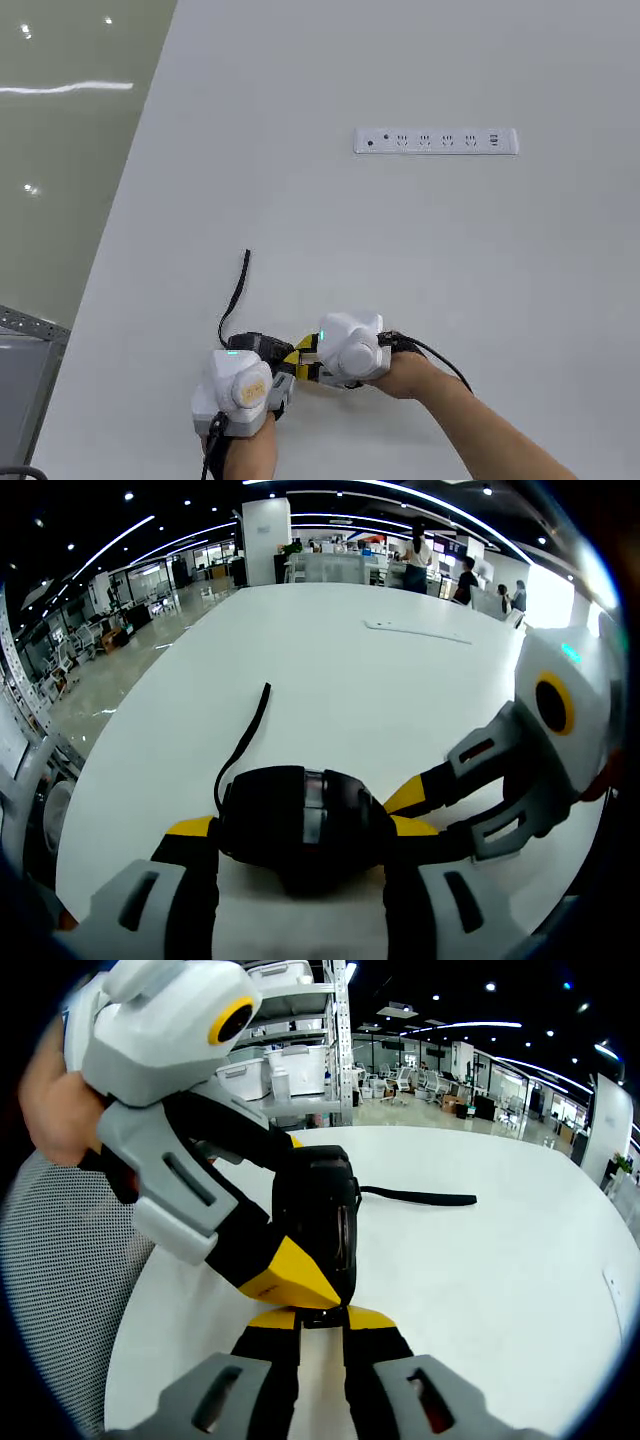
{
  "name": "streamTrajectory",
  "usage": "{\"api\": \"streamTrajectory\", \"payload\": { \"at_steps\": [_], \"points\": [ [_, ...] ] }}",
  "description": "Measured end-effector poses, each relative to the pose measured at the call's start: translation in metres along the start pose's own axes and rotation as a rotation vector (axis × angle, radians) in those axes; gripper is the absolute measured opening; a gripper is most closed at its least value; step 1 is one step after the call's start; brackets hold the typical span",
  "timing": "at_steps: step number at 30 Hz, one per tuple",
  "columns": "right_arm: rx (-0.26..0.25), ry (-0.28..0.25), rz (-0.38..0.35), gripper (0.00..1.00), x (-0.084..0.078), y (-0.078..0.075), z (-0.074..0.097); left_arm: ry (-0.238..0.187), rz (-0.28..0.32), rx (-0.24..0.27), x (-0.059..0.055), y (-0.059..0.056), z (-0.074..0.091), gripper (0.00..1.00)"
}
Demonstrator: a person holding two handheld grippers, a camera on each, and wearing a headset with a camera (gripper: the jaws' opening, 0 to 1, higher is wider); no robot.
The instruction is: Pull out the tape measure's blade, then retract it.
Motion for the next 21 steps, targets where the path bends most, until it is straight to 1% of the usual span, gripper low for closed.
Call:
{"api": "streamTrajectory", "payload": {
  "at_steps": [4, 7, 8, 10, 11, 14, 21],
  "points": [
    [-0.007, 0.003, -0.007, 0.16, 0.0011, 0.0001, 0.0011, 0.007, 0.007, -0.006, 0.0004, 0.0, 0.0006, 0.65],
    [-0.019, 0.015, -0.014, 0.23, -0.0013, -0.0009, -0.0019, 0.011, -0.004, -0.012, 0.0, 0.0005, 0.0003, 0.65],
    [-0.008, 0.005, -0.011, 0.24, 0.0004, 0.0004, -0.0019, 0.013, -0.01, -0.014, -0.0002, 0.0005, 0.0005, 0.65],
    [-0.006, 0.009, 0.0, 0.21, 0.0026, 0.0029, 0.0005, 0.015, -0.011, -0.017, -0.0001, 0.0004, 0.0013, 0.65],
    [-0.005, 0.007, 0.001, 0.22, 0.0042, 0.0036, 0.0026, 0.016, -0.011, -0.019, 0.0, 0.0005, 0.0016, 0.65],
    [-0.006, 0.012, 0.005, 0.22, 0.0023, 0.0032, 0.0015, 0.019, -0.015, -0.024, 0.0007, 0.0002, 0.0023, 0.65],
    [-0.018, 0.023, 0.003, 0.24, 0.0005, -0.0001, 0.0062, 0.025, -0.036, -0.038, 0.0006, 0.0001, 0.002, 0.68]
  ]
}}
Point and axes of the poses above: the centre of the closed fingertips' face, and the gripper's own axes: z roughly backward along the fingers, y roughly to its left, x roughly out of its top, the point moved 7 cm from there along z, roughly backward along the fingers, and after that the axes turned 7 degrees about -x, right-handed, at the moved point
